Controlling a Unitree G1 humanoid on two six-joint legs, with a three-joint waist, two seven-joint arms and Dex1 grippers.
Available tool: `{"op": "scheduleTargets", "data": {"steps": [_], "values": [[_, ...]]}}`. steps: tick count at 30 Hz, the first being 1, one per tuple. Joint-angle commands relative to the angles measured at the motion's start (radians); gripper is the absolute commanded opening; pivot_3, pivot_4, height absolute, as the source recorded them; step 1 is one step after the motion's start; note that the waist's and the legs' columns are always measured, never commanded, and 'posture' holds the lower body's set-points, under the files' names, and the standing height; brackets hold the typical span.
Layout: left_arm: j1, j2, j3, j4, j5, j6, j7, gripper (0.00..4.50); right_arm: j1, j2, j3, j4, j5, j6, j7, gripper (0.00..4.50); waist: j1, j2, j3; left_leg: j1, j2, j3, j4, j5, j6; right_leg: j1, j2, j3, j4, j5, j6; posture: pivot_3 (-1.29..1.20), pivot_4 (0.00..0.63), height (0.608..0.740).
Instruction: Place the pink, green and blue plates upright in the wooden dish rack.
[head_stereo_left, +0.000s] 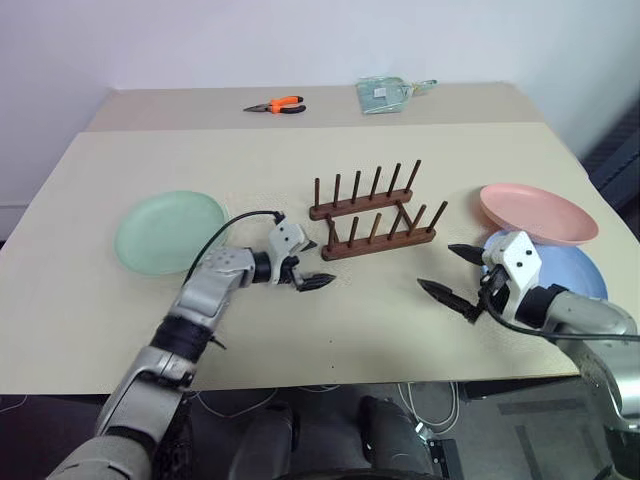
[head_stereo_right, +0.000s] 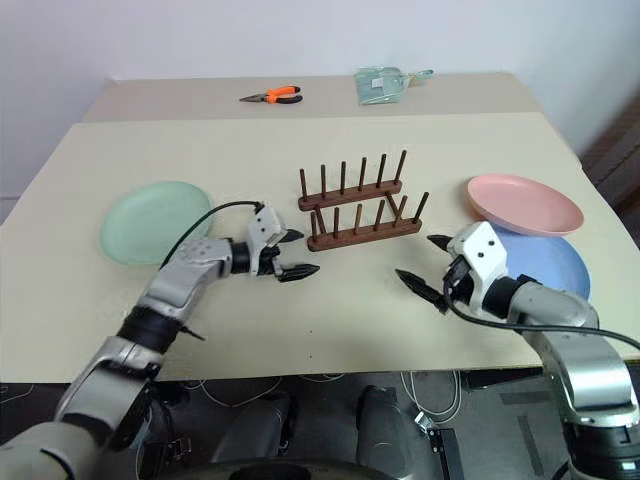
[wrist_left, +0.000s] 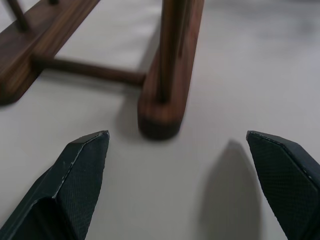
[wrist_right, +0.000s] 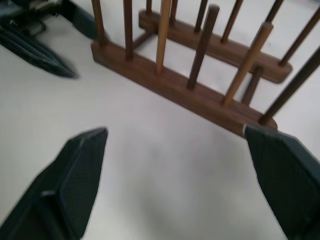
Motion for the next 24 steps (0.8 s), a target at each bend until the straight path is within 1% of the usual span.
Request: {"op": "scheduleTargets", "data": {"steps": [1,3,6,8,9,12,15,19,21,23,24], "values": [[-0.056,-0.065,-0.024,0.176,0.053,-0.079,0.005,4.26,0.039,0.015,-0.047,-0.115,0.018,0.022,-0.049,4.47,0.001,-0.001,0.0,0.0,0.0,0.0,0.0,0.0,0.0,0.0,0.0,0.0,0.0,0.0,0.0,0.0,0.15,0.74],[-0.065,-0.093,-0.018,0.211,0.056,-0.109,-0.014,3.74,0.065,0.013,-0.063,-0.147,0.024,0.036,-0.056,4.5,0.001,-0.001,-0.001,0.0,0.0,0.0,0.001,0.0,0.0,0.001,0.0,0.0,0.0,-0.001,0.001,0.0,0.15,0.74],[-0.055,-0.106,-0.01,0.225,0.066,-0.143,-0.028,2.19,0.075,0.012,-0.072,-0.162,0.022,0.047,-0.073,4.5,-0.001,-0.001,-0.001,0.0,0.0,0.0,0.0,0.0,0.0,0.001,0.0,0.0,0.0,-0.001,0.002,0.0,0.15,0.74],[-0.04,-0.095,-0.022,0.206,0.081,-0.179,-0.047,1.2,0.069,0.002,-0.072,-0.168,0.028,0.06,-0.07,4.5,-0.001,-0.001,-0.001,0.001,0.0,0.0,0.0,0.0,0.0,0.001,0.0,0.0,0.0,-0.001,0.002,0.0,0.15,0.74],[-0.032,-0.088,-0.03,0.189,0.089,-0.206,-0.062,0.81,0.068,-0.007,-0.077,-0.168,0.038,0.071,-0.06,4.5,-0.001,-0.001,-0.001,0.001,0.0,0.0,0.0,0.0,0.0,0.001,0.0,0.0,0.0,-0.001,0.002,0.0,0.15,0.74],[-0.002,-0.051,-0.046,0.113,0.089,-0.245,-0.146,0.79,0.083,-0.046,-0.09,-0.179,0.067,0.105,-0.019,4.5,-0.002,-0.001,-0.001,0.002,0.0,0.0,-0.001,0.0,0.0,0.002,0.0,0.0,0.0,-0.001,0.002,0.0,0.15,0.74],[0.018,0.004,-0.053,0.05,0.085,-0.242,-0.225,0.79,0.117,-0.086,-0.108,-0.177,0.083,0.114,0.023,4.5,-0.002,-0.001,-0.001,0.001,0.0,0.0,-0.001,0.0,0.0,0.002,0.0,0.0,0.0,-0.001,0.002,0.0,0.15,0.74],[0.034,0.052,-0.043,0.002,0.054,-0.231,-0.312,0.79,0.141,-0.1,-0.102,-0.158,0.068,0.094,0.039,4.5,-0.004,-0.001,0.0,0.001,0.0,-0.001,-0.001,0.0,0.001,0.002,0.0,0.0,0.0,-0.002,0.0,0.0,0.15,0.74],[0.031,0.073,-0.042,0.012,0.072,-0.206,-0.305,1.83,0.147,-0.106,-0.083,-0.142,0.041,0.079,0.039,4.5,-0.003,-0.001,0.0,0.001,0.001,-0.001,-0.001,0.0,0.001,0.002,0.0,0.0,0.0,-0.003,-0.001,0.0,0.15,0.74],[0.033,0.091,-0.035,0.021,0.095,-0.192,-0.274,2.7,0.148,-0.11,-0.071,-0.124,0.025,0.08,0.037,4.5,-0.003,-0.002,0.0,0.001,0.001,-0.001,-0.001,0.0,0.001,0.002,0.0,0.0,0.0,-0.003,-0.001,0.0,0.15,0.74],[0.039,0.102,-0.024,0.016,0.104,-0.172,-0.247,3.21,0.152,-0.116,-0.062,-0.114,0.013,0.075,0.04,4.25,-0.003,-0.002,0.0,0.001,0.001,-0.001,-0.001,0.0,0.001,0.002,0.0,0.0,0.0,-0.003,-0.001,0.0,0.15,0.74]]}}
